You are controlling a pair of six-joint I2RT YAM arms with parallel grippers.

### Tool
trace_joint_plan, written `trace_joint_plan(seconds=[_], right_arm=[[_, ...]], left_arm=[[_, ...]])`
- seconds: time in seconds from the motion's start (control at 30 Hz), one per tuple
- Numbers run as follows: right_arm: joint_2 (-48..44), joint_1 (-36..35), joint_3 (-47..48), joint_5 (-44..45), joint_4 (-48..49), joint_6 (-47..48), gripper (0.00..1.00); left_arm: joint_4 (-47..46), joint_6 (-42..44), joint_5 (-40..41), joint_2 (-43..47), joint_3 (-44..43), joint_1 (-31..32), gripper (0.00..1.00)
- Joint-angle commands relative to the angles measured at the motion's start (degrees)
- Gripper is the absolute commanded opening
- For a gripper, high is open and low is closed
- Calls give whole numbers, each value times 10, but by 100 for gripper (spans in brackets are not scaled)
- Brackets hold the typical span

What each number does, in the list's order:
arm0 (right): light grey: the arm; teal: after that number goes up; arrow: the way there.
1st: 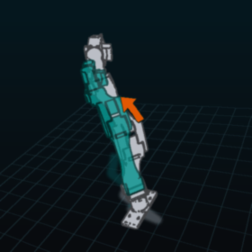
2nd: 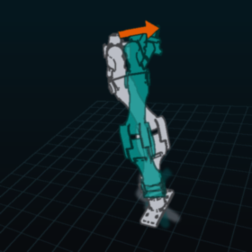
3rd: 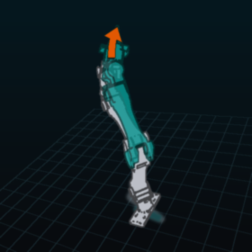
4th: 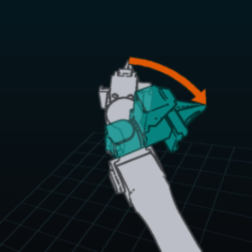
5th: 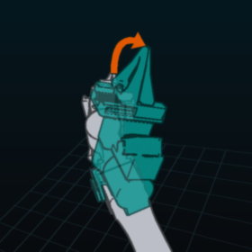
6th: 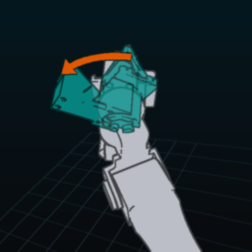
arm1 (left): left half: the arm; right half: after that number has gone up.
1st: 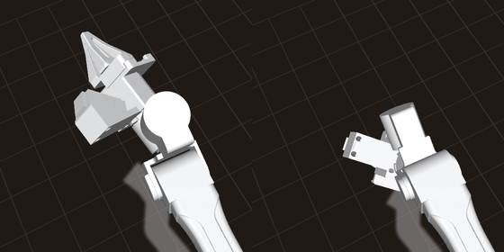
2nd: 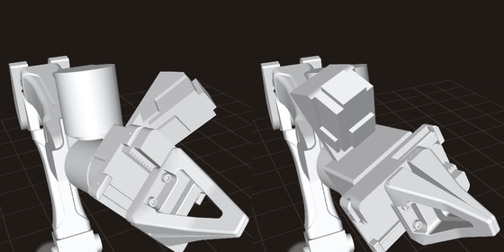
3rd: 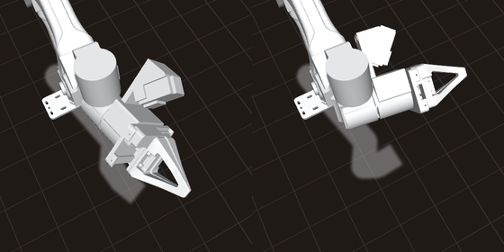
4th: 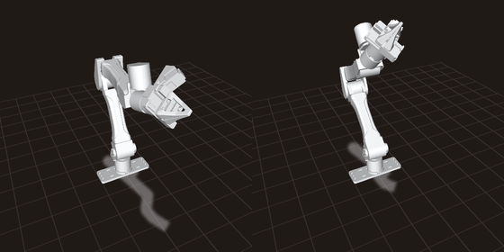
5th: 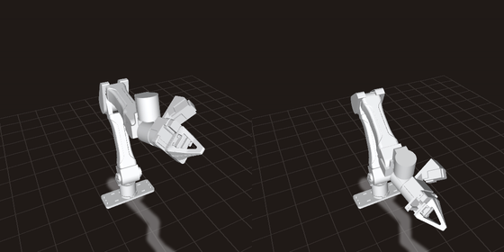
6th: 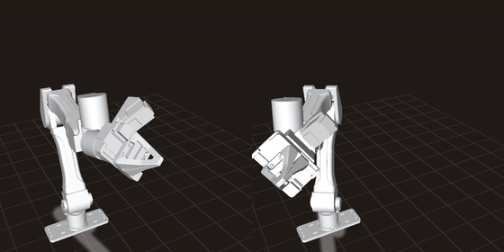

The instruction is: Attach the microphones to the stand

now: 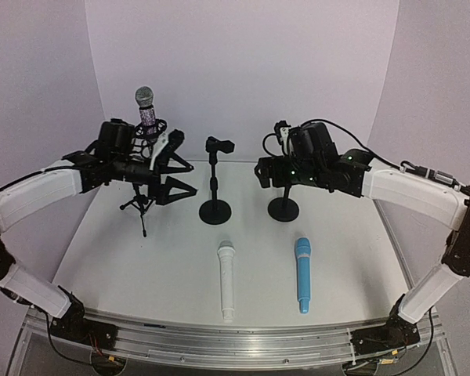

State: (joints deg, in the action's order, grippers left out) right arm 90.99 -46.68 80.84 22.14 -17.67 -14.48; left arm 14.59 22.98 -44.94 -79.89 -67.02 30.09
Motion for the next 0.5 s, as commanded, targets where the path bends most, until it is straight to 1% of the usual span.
trace_joint_plan(seconds=[0.0,0.07,0.17,0.2,0.23,0.37,0.47], right_arm=[[-42,0,-12,16,8,0,93],[-54,0,-25,22,12,1,93],[-72,0,-38,22,17,4,93],[-79,0,-41,20,18,7,93],[-86,0,-44,18,18,10,93],[-109,1,-52,16,21,21,93],[-120,0,-53,16,26,31,92]], left_arm=[[-124,-68,56,-99,-17,10,86],[-207,-90,72,-129,-1,10,85],[-304,-131,132,-172,7,11,78],[-328,-141,154,-182,6,10,77],[-348,-150,171,-193,5,10,77],[-389,-158,185,-230,0,10,75],[-405,-166,208,-254,-1,10,66]])
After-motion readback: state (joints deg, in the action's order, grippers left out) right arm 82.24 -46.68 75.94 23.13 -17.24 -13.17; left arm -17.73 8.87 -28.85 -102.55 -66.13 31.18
